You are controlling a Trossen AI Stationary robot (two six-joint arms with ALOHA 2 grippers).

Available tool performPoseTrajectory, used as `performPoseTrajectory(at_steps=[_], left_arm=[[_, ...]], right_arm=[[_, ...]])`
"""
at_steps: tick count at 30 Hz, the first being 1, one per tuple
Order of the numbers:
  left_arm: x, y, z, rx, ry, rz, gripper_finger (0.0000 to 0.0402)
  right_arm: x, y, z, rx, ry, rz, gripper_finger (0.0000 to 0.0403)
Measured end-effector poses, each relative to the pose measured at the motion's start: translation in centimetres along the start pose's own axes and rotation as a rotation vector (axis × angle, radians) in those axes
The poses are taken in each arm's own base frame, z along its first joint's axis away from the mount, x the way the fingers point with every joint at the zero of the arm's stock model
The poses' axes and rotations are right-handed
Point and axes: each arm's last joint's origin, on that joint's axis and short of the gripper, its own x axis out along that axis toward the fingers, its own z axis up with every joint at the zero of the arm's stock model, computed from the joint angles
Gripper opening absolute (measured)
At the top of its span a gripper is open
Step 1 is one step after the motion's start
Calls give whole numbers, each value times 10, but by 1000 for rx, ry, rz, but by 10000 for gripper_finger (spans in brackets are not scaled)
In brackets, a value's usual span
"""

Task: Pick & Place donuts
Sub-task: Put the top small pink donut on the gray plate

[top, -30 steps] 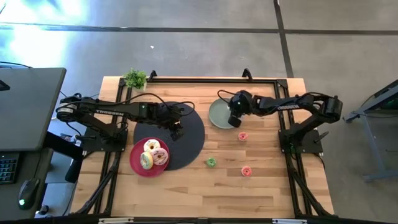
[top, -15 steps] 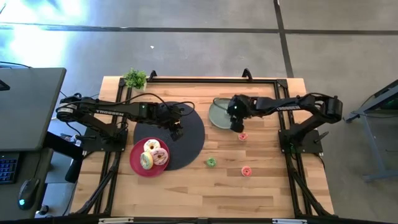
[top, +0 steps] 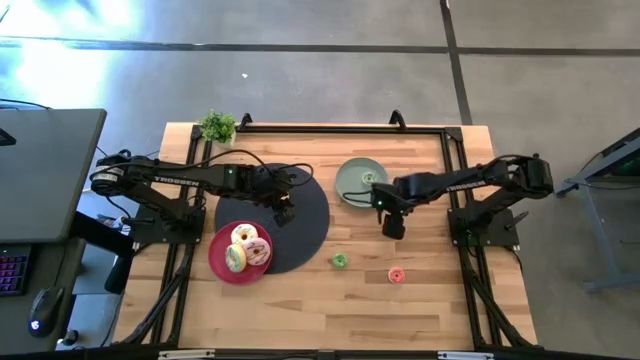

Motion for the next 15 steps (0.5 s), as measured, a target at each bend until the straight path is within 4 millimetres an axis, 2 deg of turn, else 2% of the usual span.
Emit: performPoseTrajectory(at_steps=[8, 15], left_arm=[[0, 0, 0, 0, -1, 2, 175], [0, 0, 0, -4, -1, 2, 175]], right_arm=[[10, -2, -7, 0, -12, -13, 172], [10, -2, -7, -3, -13, -20, 125]])
